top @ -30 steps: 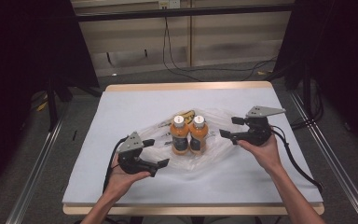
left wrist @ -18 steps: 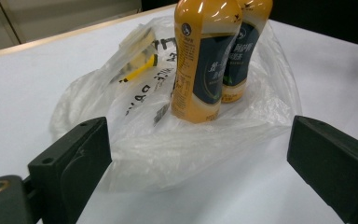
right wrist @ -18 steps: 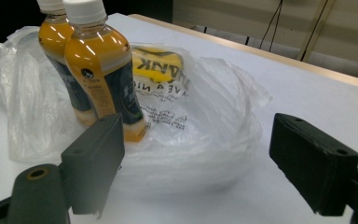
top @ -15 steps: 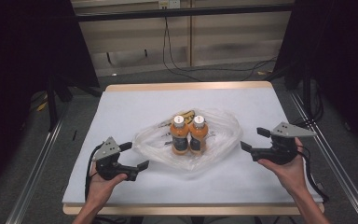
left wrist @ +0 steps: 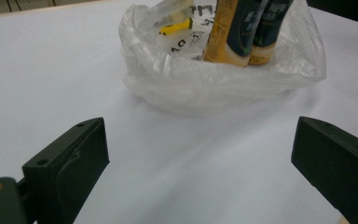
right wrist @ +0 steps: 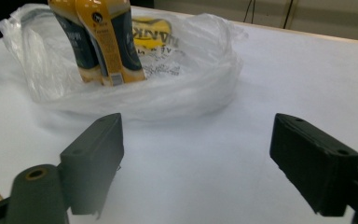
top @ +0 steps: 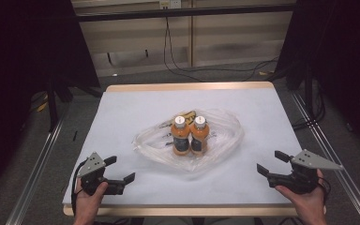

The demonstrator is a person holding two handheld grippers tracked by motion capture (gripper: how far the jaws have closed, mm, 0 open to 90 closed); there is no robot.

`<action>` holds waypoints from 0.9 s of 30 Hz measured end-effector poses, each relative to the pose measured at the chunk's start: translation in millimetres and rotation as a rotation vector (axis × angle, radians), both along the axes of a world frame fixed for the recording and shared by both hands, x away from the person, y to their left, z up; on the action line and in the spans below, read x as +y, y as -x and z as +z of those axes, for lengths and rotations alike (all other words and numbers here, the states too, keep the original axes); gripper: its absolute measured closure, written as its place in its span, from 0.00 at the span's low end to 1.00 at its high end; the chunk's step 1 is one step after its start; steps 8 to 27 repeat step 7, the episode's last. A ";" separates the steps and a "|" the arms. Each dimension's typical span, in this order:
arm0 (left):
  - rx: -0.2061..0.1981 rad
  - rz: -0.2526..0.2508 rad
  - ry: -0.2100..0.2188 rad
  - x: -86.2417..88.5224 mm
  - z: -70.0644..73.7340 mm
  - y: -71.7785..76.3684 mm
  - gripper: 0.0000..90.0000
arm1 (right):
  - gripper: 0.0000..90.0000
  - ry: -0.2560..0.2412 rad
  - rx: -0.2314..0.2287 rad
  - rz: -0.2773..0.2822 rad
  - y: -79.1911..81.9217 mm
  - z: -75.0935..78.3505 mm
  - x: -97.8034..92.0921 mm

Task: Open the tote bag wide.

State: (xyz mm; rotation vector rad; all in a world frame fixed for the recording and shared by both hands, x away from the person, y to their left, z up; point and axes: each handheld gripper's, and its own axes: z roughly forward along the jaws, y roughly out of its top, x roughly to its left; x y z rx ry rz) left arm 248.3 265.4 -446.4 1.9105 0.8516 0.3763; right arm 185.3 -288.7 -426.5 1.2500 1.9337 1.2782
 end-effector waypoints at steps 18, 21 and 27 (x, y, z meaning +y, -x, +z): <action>-0.007 0.002 -0.005 9.2 -5.0 9.2 0.04 | 0.15 0.019 0.025 -0.046 16.7 -16.0 -5.6; -0.007 0.002 -0.005 9.2 -5.0 9.2 0.04 | 0.15 0.019 0.025 -0.046 16.7 -16.0 -5.6; -0.007 0.002 -0.005 9.2 -5.0 9.2 0.04 | 0.15 0.019 0.025 -0.046 16.7 -16.0 -5.6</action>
